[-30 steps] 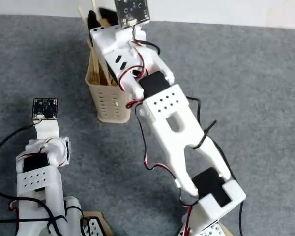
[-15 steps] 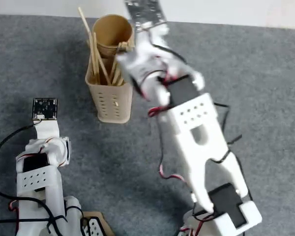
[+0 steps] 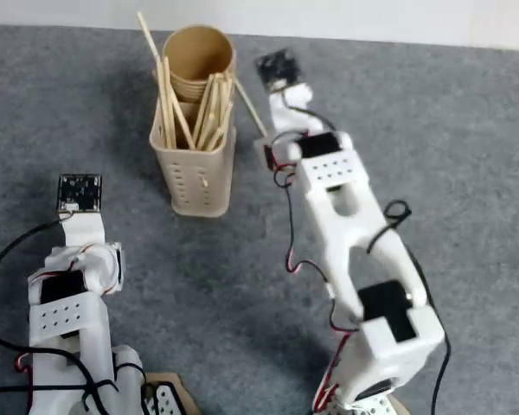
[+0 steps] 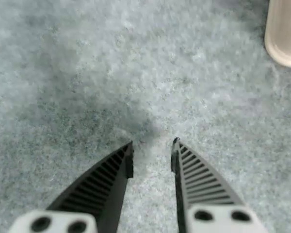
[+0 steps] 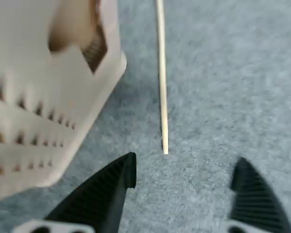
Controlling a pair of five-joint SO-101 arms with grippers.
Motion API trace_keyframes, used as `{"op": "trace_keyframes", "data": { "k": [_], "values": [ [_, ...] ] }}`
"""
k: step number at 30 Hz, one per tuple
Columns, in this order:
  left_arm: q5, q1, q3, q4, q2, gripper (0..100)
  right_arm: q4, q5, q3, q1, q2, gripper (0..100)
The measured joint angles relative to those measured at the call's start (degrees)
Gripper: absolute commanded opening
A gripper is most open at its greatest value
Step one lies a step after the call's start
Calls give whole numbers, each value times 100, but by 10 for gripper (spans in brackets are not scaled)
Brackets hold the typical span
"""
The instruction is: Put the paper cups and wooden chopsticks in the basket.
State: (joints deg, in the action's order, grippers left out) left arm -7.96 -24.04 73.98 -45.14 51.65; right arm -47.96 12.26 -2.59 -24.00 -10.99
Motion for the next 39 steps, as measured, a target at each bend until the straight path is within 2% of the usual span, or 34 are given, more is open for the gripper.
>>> {"op": "trace_keyframes", "data": {
  "k": [6, 14, 22, 27, 35, 39],
  "values": [
    [0, -9, 0, 0, 0, 144, 70, 229, 325, 0, -1152, 365],
    [0, -9, 9, 0, 0, 144, 70, 229, 1609, 0, -2699, 354],
    [0, -9, 9, 0, 0, 144, -343, 255, 2154, 0, -3033, 14],
    [0, -9, 9, 0, 0, 144, -1521, 255, 2593, 26, -3051, 5],
    [0, -9, 9, 0, 0, 144, -4756, 246, 4062, 176, -3112, 5],
    [0, -9, 9, 0, 0, 144, -5169, 246, 4484, 501, -2884, 5]
  ]
}}
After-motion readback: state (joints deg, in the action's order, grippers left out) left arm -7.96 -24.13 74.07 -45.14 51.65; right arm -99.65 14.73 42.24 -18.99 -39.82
